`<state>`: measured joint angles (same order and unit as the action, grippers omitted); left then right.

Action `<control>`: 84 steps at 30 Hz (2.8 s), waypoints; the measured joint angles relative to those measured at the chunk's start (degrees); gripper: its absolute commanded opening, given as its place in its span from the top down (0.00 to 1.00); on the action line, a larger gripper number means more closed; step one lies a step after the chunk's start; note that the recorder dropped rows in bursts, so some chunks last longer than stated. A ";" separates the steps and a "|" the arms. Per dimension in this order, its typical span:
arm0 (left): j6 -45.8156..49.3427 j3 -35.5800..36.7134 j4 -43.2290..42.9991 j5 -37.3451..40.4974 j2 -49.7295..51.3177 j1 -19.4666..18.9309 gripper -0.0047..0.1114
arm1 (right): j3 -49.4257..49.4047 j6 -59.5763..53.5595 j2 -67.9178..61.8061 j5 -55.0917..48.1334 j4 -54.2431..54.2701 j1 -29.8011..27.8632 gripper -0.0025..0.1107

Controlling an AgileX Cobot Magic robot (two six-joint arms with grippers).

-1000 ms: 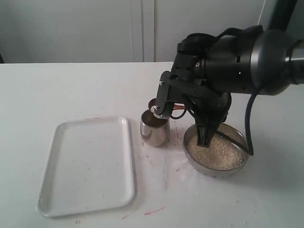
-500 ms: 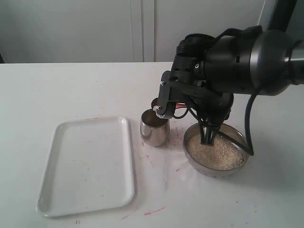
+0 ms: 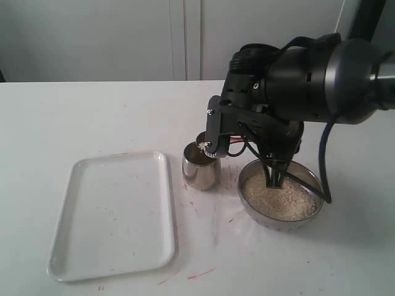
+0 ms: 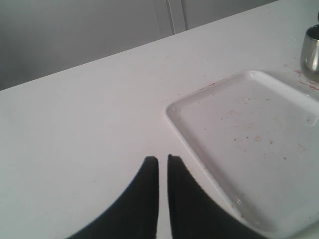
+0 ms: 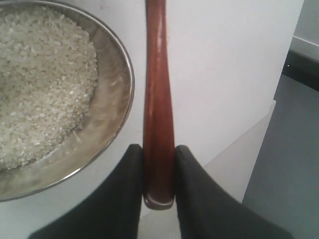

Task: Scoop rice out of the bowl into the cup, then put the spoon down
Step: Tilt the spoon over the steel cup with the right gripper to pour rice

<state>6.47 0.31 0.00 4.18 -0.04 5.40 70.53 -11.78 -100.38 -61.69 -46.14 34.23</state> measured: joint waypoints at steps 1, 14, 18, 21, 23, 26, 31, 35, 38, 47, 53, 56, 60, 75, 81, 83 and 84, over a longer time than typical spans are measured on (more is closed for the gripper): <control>0.00 0.00 0.00 0.00 0.00 0.00 0.84 | 0.00 -0.29 0.00 -0.09 0.02 0.00 0.98; 0.00 0.00 0.00 0.00 0.00 0.00 0.84 | 0.00 -1.35 0.00 -0.70 -5.16 0.00 0.98; 0.00 0.00 0.00 0.00 0.00 0.00 0.84 | 0.00 -1.44 0.00 -0.79 -6.38 0.00 0.98; 0.00 0.00 0.00 0.00 0.00 0.00 0.84 | 0.00 -1.44 0.00 -0.94 -5.38 0.15 0.98; 0.00 0.00 0.00 0.00 0.00 0.00 0.84 | 0.00 -1.34 0.00 -1.18 -5.02 0.57 0.98; 0.00 0.00 0.00 0.00 0.00 0.00 0.84 | 0.00 -1.23 0.00 -1.28 -4.71 1.56 0.98; 0.00 0.00 0.00 0.00 0.00 0.00 0.84 | 0.00 -0.88 0.00 -1.28 -4.48 2.31 0.98; 0.00 0.00 0.00 0.00 0.00 0.00 0.84 | 0.00 -0.88 0.00 -1.40 -4.48 2.45 0.98; 0.00 0.00 0.00 0.00 0.00 0.00 0.84 | 0.00 -2.01 0.00 -1.79 -5.28 2.45 0.98; 0.00 0.00 0.00 0.00 0.00 0.00 0.84 | 0.00 -4.46 0.00 -2.12 -9.41 2.89 0.98; 0.00 0.00 0.00 0.00 0.00 0.00 0.84 | 0.00 -6.83 0.00 -2.12 -10.02 2.89 0.98; 0.00 0.00 0.00 0.00 0.00 0.00 0.84 | 0.00 -8.10 0.00 -2.12 -10.25 2.89 0.98; 0.00 0.00 0.00 0.00 0.00 0.00 0.84 | 0.00 -8.79 0.00 -2.12 -11.79 2.89 0.98; 0.00 0.00 0.00 0.00 0.00 0.00 0.84 | 0.00 -13.09 0.00 -1.68 -17.50 4.69 0.98; 0.00 0.00 0.00 0.00 0.00 0.00 0.84 | 0.00 -13.22 0.00 -1.60 -18.26 5.14 0.98; 0.00 0.00 0.00 0.00 0.00 0.00 0.84 | 0.00 -13.22 0.00 -1.84 -18.29 5.14 0.98; 0.00 0.00 0.00 0.00 0.00 0.00 0.84 | 0.00 -13.22 -0.11 -2.08 -18.29 5.14 0.98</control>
<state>6.47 0.31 0.00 4.18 -0.04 5.40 70.53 -25.00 -100.49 -63.77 -64.43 39.37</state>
